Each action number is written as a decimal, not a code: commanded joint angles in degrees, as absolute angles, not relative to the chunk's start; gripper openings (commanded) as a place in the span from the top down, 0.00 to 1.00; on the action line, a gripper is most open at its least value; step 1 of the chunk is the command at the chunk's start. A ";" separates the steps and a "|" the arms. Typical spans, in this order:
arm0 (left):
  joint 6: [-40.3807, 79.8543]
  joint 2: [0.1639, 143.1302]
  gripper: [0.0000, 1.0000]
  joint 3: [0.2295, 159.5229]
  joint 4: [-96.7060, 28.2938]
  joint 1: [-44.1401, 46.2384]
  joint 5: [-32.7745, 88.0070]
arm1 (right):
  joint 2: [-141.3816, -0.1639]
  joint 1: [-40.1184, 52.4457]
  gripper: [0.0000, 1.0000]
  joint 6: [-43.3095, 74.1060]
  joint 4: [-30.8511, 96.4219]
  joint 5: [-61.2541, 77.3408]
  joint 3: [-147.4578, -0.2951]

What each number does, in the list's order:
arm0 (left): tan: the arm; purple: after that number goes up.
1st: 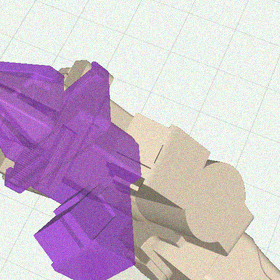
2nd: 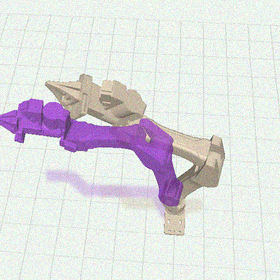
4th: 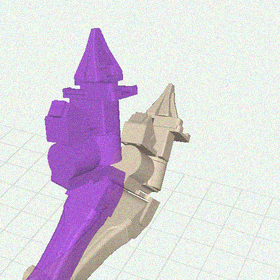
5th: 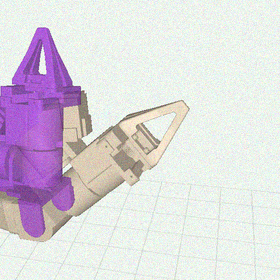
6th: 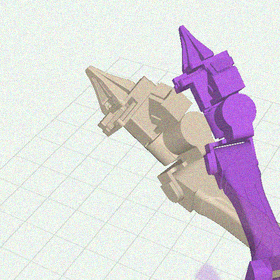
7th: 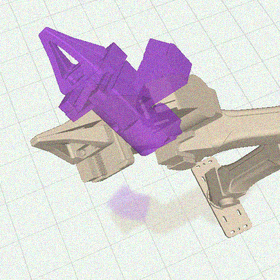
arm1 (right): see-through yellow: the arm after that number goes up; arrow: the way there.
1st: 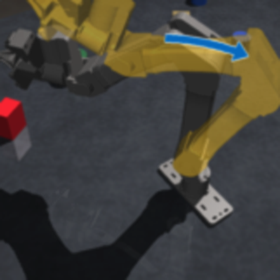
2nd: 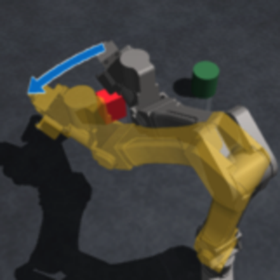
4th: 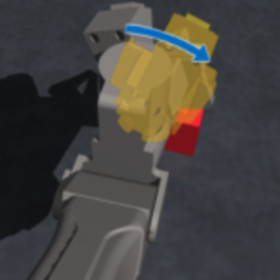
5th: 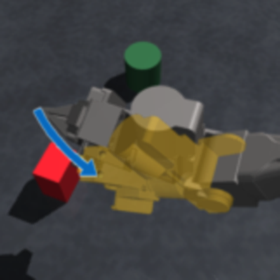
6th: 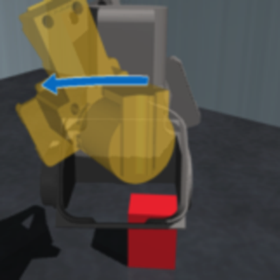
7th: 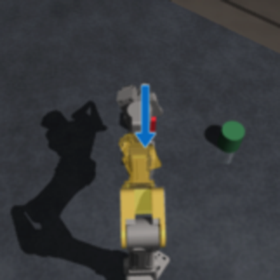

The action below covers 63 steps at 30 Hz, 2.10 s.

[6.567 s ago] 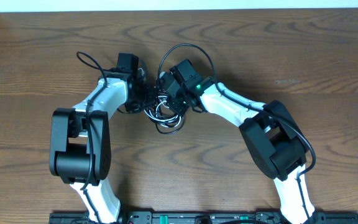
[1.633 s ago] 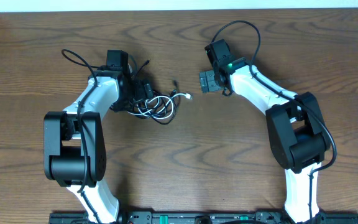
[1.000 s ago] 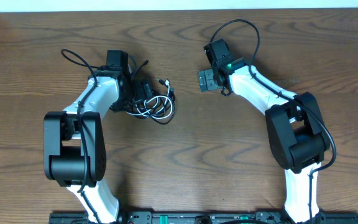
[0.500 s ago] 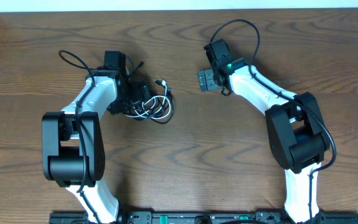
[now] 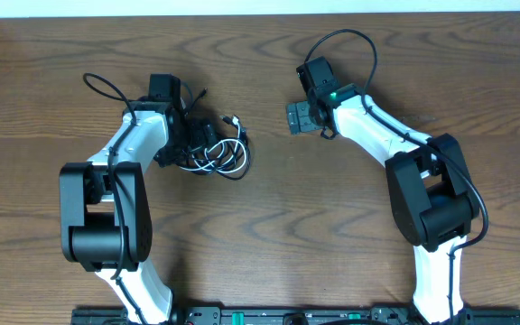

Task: Untangle cables

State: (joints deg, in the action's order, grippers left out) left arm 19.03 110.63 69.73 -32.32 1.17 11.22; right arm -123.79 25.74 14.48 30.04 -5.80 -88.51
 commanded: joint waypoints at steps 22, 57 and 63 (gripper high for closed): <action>18.55 108.84 0.93 70.76 -29.45 -0.62 21.45 | -123.33 26.39 0.81 14.52 23.18 -1.48 -88.71; 23.05 103.00 0.92 69.54 -33.63 -2.94 9.63 | -123.85 39.18 0.99 13.67 23.16 15.29 -88.71; 24.53 103.00 0.92 69.54 -33.91 -2.94 6.11 | -123.74 38.52 0.99 13.72 17.45 15.31 -88.73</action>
